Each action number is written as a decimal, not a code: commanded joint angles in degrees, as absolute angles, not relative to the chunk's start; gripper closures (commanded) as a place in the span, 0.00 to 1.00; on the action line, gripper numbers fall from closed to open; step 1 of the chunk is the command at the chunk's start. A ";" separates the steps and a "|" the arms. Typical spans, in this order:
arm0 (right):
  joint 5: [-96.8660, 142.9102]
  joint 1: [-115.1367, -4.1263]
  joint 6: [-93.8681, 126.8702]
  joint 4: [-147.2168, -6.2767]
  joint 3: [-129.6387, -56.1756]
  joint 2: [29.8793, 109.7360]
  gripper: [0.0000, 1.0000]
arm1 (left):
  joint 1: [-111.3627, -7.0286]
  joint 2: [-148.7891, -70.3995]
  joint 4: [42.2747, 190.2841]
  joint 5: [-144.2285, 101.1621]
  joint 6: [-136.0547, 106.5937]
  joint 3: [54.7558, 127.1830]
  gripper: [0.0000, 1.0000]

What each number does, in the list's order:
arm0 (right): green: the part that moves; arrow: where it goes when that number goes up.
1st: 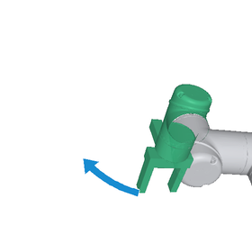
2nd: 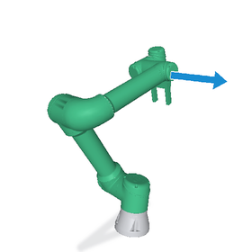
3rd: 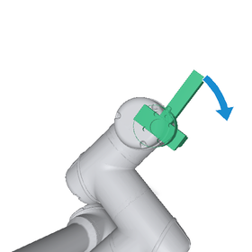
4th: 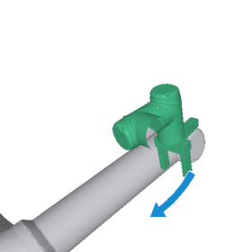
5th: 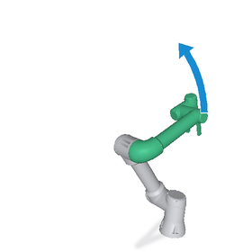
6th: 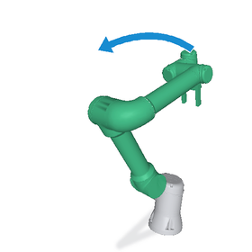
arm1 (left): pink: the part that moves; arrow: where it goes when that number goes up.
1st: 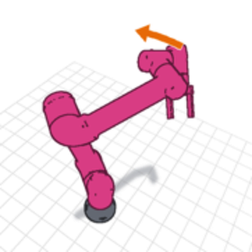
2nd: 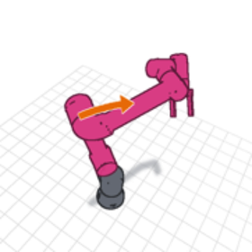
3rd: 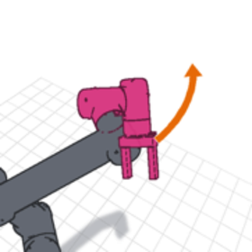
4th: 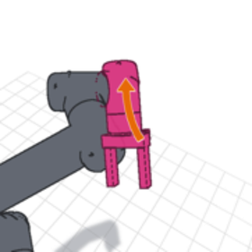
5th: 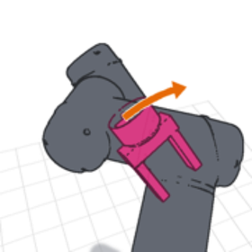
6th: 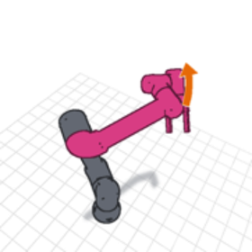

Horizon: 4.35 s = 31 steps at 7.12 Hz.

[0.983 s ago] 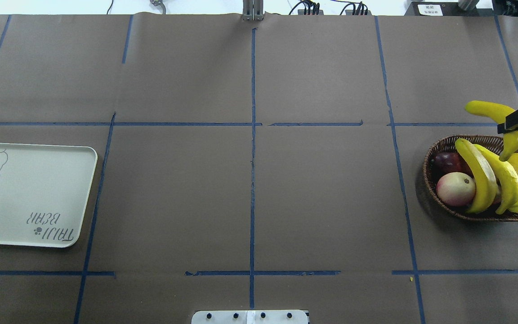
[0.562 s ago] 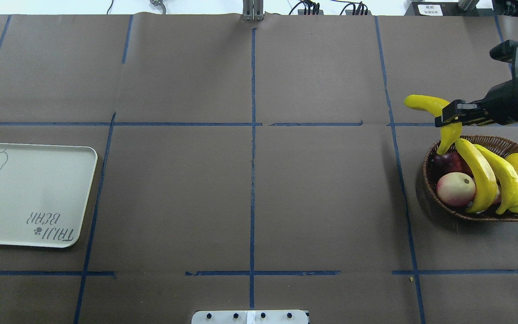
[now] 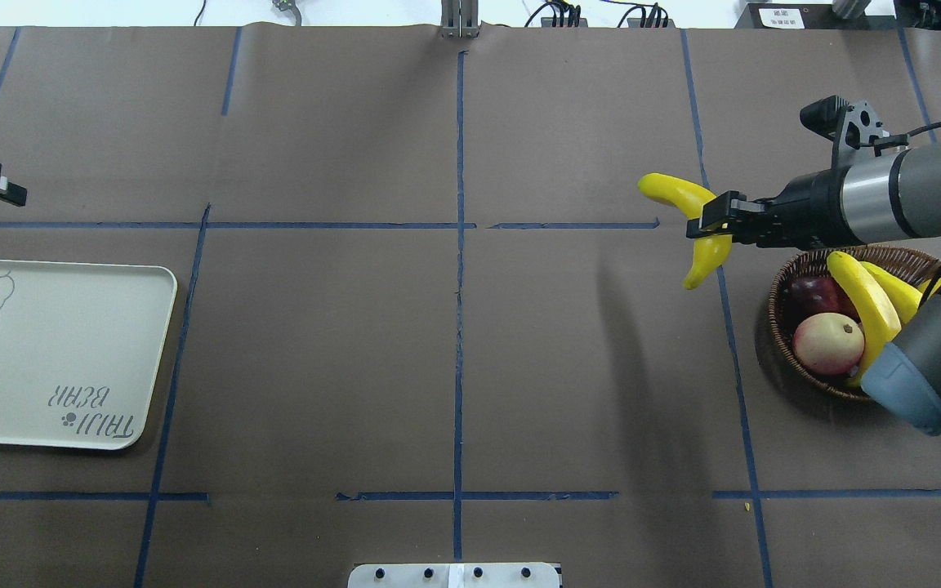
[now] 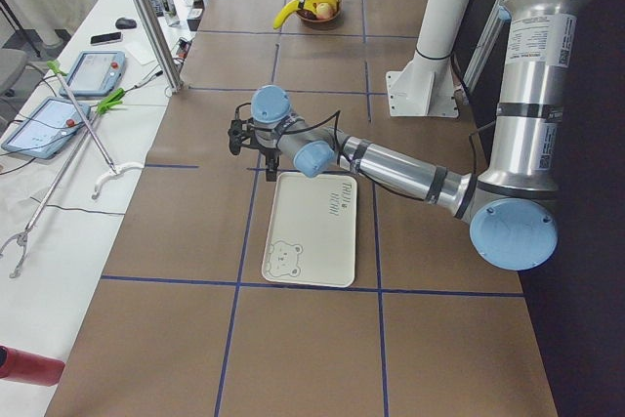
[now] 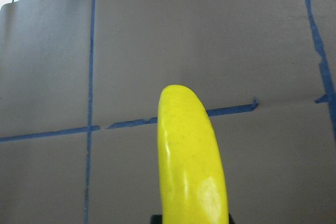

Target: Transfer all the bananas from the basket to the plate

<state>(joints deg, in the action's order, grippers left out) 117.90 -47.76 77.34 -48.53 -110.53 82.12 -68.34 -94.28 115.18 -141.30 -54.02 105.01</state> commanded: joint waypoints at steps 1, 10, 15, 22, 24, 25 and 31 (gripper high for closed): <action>110.95 -42.65 84.17 -44.77 -110.48 79.28 1.00 | -61.29 -102.26 115.58 -140.98 -79.43 106.35 0.00; 93.27 -26.30 90.26 -38.67 -107.93 66.36 1.00 | -44.92 -127.69 115.13 -129.90 -118.12 100.12 0.00; 88.51 -23.20 89.91 -38.67 -107.93 64.86 1.00 | -38.68 -129.20 114.96 -122.70 -120.67 99.32 0.00; 88.41 -21.53 83.94 -38.58 -108.54 64.69 0.53 | -38.58 -129.46 115.13 -122.52 -122.61 99.32 1.00; 91.12 -22.14 83.85 -38.85 -109.07 64.77 0.00 | -38.67 -129.11 115.22 -122.52 -122.43 99.32 1.00; 98.89 -25.80 83.85 -40.85 -109.33 64.69 0.00 | -38.93 -128.85 115.22 -122.52 -121.91 99.32 1.00; 129.52 -49.01 70.30 -67.08 -108.63 68.54 0.00 | -47.96 -111.23 114.87 -127.41 -103.94 102.38 1.00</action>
<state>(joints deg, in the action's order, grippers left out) 126.04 -44.89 77.69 -59.35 -108.65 66.95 -44.78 -116.03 115.01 -124.93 -109.80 101.56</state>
